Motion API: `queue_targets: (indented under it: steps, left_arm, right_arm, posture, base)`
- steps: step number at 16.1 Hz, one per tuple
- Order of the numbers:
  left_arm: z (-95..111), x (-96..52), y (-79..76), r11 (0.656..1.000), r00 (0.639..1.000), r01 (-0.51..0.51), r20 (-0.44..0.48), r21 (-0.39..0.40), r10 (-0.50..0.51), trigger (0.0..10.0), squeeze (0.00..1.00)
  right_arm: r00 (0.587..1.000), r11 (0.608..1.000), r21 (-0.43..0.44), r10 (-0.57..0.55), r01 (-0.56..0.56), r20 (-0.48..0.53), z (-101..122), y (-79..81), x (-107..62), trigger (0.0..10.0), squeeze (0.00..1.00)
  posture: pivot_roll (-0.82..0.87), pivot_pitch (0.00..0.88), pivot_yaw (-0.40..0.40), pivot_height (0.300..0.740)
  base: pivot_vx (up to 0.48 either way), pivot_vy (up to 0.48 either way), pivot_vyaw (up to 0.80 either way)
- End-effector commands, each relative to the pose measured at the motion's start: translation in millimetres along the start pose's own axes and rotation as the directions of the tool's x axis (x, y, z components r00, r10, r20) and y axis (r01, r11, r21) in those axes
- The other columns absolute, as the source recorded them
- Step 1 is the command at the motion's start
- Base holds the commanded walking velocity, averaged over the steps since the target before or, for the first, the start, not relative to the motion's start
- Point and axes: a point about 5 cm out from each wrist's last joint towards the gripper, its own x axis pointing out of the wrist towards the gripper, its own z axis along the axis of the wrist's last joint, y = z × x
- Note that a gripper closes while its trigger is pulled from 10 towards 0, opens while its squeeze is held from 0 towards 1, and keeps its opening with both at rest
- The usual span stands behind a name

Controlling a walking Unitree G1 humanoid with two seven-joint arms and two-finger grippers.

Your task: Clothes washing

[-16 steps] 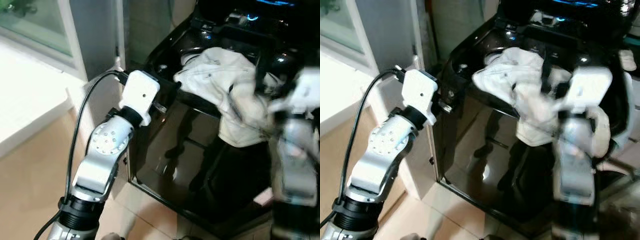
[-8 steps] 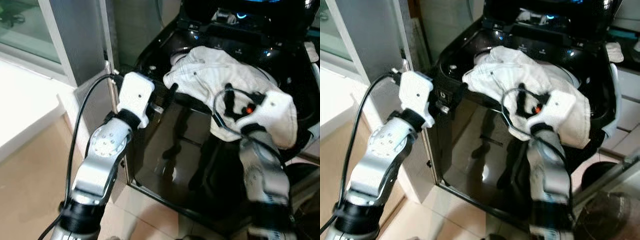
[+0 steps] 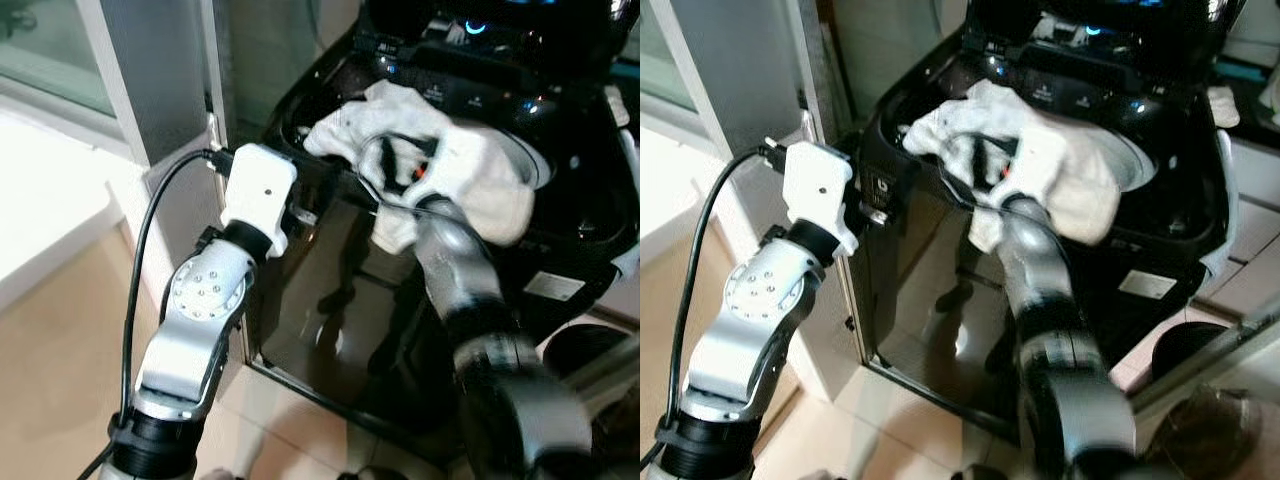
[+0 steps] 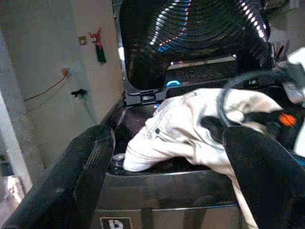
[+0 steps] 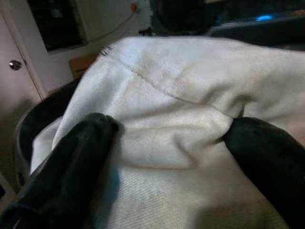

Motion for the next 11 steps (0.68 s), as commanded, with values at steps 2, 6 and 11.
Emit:
queue_targets:
  steps: [2,6,11]
  left_arm:
    - [3.5,-0.4,1.6,1.000,1.000,-0.017,0.008,0.021,0.017,10.0,0.00]
    - [4.6,10.3,9.5,0.999,1.000,-0.020,0.024,0.045,0.019,10.0,0.00]
    - [1.1,23.6,13.9,0.998,1.000,-0.009,0.016,0.060,0.008,10.0,0.00]
  right_arm:
    - [0.999,0.999,-0.027,-0.033,0.033,0.021,14.3,-4.8,11.4,10.0,0.00]
    - [0.991,0.964,-0.237,-0.104,0.122,0.087,51.2,-15.0,27.4,10.0,0.00]
    - [0.977,0.981,-0.152,-0.089,0.120,0.194,102.7,-15.3,37.4,10.0,0.00]
  posture:
    - [0.06,0.027,-0.108,0.740]
    - [0.05,0.000,-0.089,0.740]
    - [0.02,0.000,-0.057,0.740]
  base:
    - [0.000,0.000,0.00]
    - [0.000,0.000,0.00]
    - [0.000,0.000,0.00]
